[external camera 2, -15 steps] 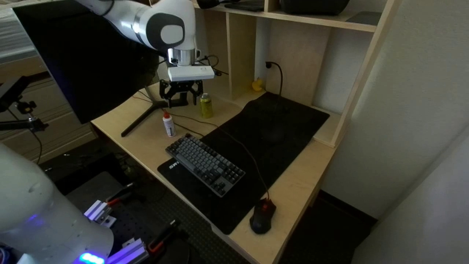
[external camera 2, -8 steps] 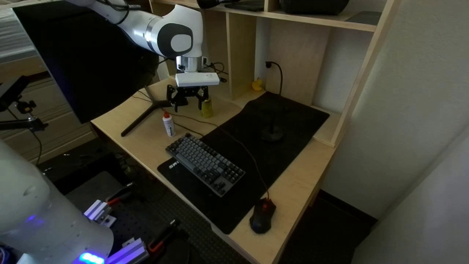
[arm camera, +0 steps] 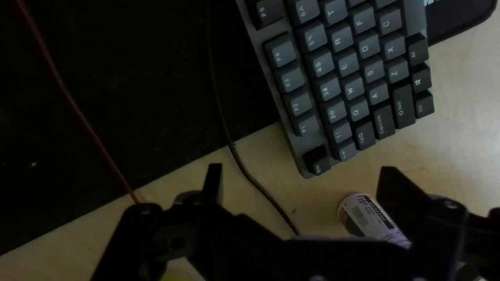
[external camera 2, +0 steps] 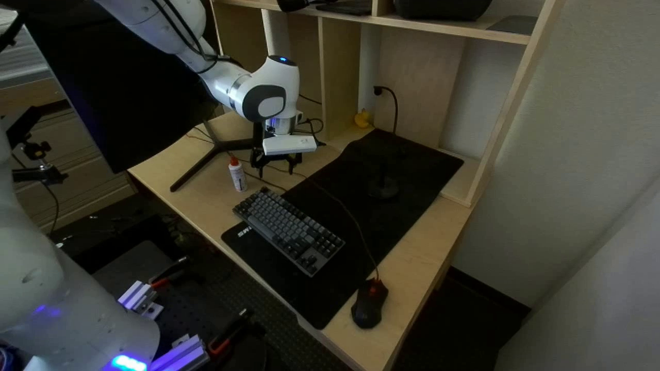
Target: Press the escape key on the keyboard
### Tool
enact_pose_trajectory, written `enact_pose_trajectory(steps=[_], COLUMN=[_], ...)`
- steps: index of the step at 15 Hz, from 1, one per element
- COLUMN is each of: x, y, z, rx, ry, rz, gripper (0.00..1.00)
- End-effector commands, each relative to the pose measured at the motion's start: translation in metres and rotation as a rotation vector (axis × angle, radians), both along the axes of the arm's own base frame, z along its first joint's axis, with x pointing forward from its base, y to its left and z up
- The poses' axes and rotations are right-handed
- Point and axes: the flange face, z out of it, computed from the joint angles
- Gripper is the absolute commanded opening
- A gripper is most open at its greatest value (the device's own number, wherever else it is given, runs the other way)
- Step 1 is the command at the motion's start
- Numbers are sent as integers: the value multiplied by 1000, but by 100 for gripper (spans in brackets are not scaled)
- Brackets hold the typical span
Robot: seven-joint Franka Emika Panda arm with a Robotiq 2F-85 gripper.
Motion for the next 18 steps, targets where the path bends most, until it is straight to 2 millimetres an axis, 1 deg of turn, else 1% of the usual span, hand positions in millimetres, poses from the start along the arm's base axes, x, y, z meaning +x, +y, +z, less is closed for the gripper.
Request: enact_pose_trajectory(steps=[1,2,5,6,7,9,10,12,15,18], x=[1,2,-4,2,2,4,-1,-2,-2,1], y=[0,-4,2,7,14,21,18,23,21,22], z=[2,-2,-26,-25,-28,-34,-28,-31,-31,-30], rx=[0,-9,-26,-19,-15,2,-11,-9,-15,-19], ry=[-3,13,-14,-11,-17,-32,-12,-9,4,-36], rz=[-1,2,25,29,46,45,46,49,40,35], gripper=[100,100,100,100,100,100,100,100,100,100])
